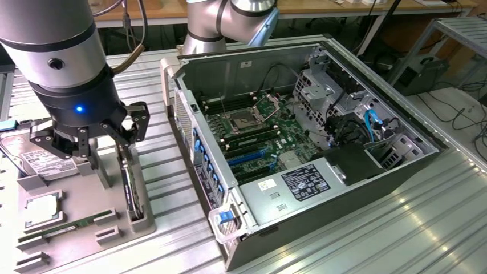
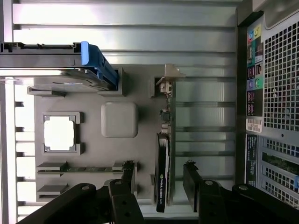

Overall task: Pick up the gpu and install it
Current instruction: 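Pick up the gpu and move the gpu toward the slot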

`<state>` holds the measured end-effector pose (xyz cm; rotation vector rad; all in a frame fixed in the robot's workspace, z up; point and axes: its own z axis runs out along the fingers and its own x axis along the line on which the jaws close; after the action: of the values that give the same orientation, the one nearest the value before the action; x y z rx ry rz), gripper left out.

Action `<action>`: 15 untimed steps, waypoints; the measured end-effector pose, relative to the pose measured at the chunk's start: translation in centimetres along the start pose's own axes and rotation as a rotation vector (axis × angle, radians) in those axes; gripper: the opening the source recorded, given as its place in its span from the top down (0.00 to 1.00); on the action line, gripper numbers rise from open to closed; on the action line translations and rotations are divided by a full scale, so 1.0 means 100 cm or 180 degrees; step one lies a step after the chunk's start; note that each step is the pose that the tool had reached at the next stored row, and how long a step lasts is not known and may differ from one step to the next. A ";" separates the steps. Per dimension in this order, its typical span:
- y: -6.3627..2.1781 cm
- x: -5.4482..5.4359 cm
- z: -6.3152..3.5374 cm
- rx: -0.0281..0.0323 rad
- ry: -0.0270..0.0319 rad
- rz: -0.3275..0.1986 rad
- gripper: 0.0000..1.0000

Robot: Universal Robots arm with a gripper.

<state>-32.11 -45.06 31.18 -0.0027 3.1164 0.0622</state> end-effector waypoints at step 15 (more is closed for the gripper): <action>-0.0010 0.000 0.0085 -0.0004 0.0000 0.0000 0.45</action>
<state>-32.11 -45.13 30.33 -0.0027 3.1163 0.0643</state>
